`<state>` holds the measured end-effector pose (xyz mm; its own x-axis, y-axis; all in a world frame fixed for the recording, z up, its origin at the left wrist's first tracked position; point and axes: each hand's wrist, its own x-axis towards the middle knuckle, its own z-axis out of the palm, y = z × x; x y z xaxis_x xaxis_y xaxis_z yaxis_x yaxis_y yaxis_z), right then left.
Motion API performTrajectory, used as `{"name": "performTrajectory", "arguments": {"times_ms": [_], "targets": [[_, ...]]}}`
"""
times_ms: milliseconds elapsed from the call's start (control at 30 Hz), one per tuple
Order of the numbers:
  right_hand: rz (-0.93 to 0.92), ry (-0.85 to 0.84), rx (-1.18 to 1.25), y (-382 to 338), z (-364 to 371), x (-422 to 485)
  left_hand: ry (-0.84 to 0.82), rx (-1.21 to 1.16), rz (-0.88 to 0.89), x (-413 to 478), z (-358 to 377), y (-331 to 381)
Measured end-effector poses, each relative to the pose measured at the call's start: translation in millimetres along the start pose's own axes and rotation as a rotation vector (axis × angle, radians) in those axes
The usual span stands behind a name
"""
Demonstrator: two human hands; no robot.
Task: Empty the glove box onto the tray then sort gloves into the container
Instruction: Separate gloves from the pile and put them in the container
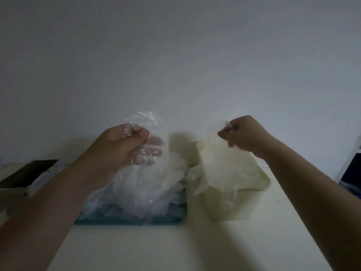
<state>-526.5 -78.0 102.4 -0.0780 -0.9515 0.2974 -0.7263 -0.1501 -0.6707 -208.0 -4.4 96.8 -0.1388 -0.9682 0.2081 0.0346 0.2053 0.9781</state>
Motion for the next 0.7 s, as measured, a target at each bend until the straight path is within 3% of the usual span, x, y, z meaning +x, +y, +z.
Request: {"name": "performTrajectory", "arguments": {"times_ms": [267, 333, 467, 600, 700], "targets": [[0.02, -0.11, -0.385, 45, 49, 42, -0.321, -0.122, -0.024, 14, 50, 33], [-0.041, -0.111, -0.344, 45, 44, 46, -0.359, -0.134, -0.046, 32, 66, 32], [0.107, -0.008, 0.236, 30, 4, 34, -0.281, -0.077, -0.136, 86, 98, 4], [0.019, 0.27, 0.003, 41, -35, 25, -0.203, 0.061, -0.216, 124, 133, -31], [-0.042, 0.182, 0.039, 25, -47, -8, -0.119, 0.251, -0.223, 139, 151, -54]]}}
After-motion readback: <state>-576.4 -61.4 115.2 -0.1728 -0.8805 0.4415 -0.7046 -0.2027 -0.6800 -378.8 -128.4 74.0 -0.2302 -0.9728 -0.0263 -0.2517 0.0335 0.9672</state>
